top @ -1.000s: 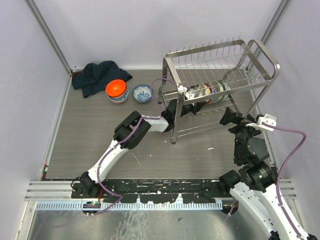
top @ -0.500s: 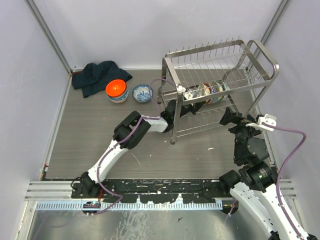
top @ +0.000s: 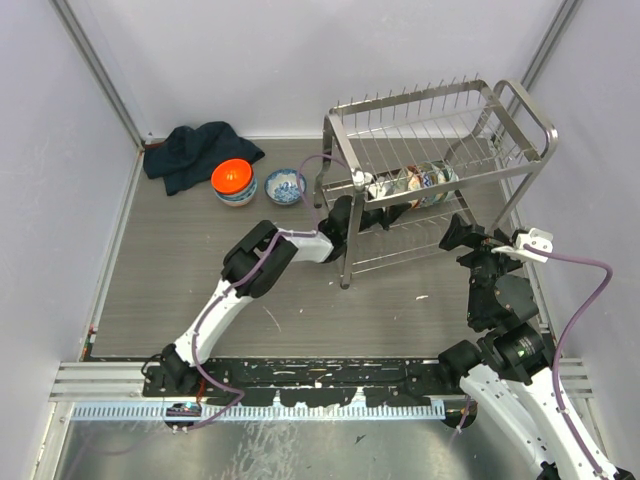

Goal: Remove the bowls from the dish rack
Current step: Pick up the bowl from the dish rack.

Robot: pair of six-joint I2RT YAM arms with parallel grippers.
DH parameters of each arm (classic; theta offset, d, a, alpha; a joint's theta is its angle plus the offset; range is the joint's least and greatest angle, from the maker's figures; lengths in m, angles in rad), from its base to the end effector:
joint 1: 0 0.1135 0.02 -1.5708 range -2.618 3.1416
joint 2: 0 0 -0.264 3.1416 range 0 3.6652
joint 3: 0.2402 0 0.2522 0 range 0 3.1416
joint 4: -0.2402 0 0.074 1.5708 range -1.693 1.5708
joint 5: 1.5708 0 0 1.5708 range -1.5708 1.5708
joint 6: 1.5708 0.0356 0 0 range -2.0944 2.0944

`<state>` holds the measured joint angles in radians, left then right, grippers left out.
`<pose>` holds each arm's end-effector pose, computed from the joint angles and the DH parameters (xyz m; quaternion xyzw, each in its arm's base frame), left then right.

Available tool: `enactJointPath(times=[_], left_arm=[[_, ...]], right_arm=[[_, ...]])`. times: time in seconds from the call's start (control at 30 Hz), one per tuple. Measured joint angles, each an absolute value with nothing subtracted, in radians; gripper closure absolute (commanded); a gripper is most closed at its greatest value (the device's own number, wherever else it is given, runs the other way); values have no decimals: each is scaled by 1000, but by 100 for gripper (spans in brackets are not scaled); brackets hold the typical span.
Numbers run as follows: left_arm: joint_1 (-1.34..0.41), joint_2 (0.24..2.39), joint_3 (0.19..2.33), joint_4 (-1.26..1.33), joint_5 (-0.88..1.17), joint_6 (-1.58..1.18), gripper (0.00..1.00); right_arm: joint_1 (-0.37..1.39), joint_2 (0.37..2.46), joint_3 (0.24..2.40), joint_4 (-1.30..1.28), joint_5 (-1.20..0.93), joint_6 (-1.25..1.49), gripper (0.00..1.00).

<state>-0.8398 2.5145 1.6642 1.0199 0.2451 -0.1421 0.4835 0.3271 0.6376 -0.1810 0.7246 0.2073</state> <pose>0.3591 -0.4134 0.1422 0.3065 0.5694 -0.4272 0.6320 0.0860 0.0185 0.3433 0.1788 0.6478 0.0178 0.7403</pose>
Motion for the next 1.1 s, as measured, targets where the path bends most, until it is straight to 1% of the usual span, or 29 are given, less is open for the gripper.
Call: enactJointPath(times=[0.47,0.83,1.1], left_arm=[[-840,2468,1648,933,268,-119,100],[-841,2439,1629,871,271,-31,100],[-852,2436,1608,871,250,56,100]], right_arm=[[484,327,638,-181,725,207,0],[484,327,638,-181,725,207,0],[484,327,638,-181,724,207,0]])
